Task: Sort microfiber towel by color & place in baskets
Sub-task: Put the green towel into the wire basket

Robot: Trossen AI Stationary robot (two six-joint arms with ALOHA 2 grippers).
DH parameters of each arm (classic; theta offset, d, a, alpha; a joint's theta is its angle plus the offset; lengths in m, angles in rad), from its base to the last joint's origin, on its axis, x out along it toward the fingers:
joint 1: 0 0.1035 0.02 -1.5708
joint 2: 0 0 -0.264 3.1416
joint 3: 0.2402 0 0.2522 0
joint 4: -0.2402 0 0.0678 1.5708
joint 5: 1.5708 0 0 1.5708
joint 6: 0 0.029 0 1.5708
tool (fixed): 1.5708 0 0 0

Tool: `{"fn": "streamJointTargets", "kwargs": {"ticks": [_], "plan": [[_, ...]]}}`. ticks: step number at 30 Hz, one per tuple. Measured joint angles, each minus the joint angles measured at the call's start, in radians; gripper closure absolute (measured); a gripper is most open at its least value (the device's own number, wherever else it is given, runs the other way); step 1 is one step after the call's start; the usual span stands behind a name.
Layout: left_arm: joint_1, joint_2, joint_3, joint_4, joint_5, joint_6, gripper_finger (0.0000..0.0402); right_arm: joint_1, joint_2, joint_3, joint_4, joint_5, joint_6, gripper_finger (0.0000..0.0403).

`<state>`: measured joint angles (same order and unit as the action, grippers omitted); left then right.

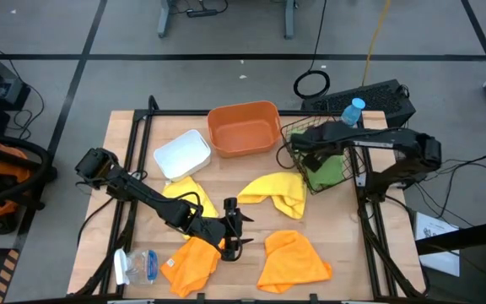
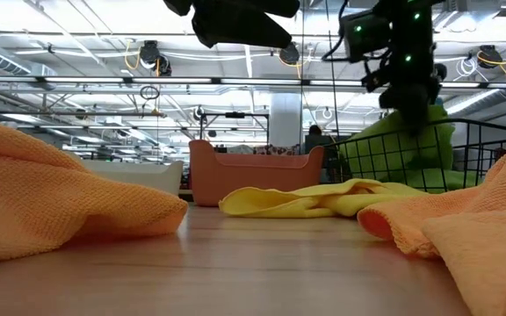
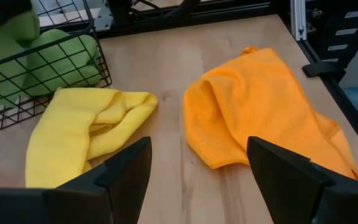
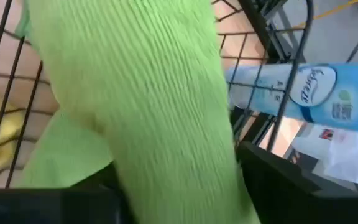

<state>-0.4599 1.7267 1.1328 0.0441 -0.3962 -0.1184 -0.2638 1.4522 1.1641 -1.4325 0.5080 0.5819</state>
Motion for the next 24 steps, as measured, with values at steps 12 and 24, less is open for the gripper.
{"fn": "streamJointTargets", "kwargs": {"ticks": [12, 24], "plan": [[-0.001, 0.000, 0.000, 0.000, 0.000, 0.000, 0.0133, 0.027, -0.230, 0.000, -0.045, -0.220, -0.037, 0.0148], [-0.001, 0.000, 0.000, 0.020, 0.001, 0.000, 0.0132, 0.072, -0.311, -0.038, 0.120, -0.307, -0.056, 0.0314]]}}
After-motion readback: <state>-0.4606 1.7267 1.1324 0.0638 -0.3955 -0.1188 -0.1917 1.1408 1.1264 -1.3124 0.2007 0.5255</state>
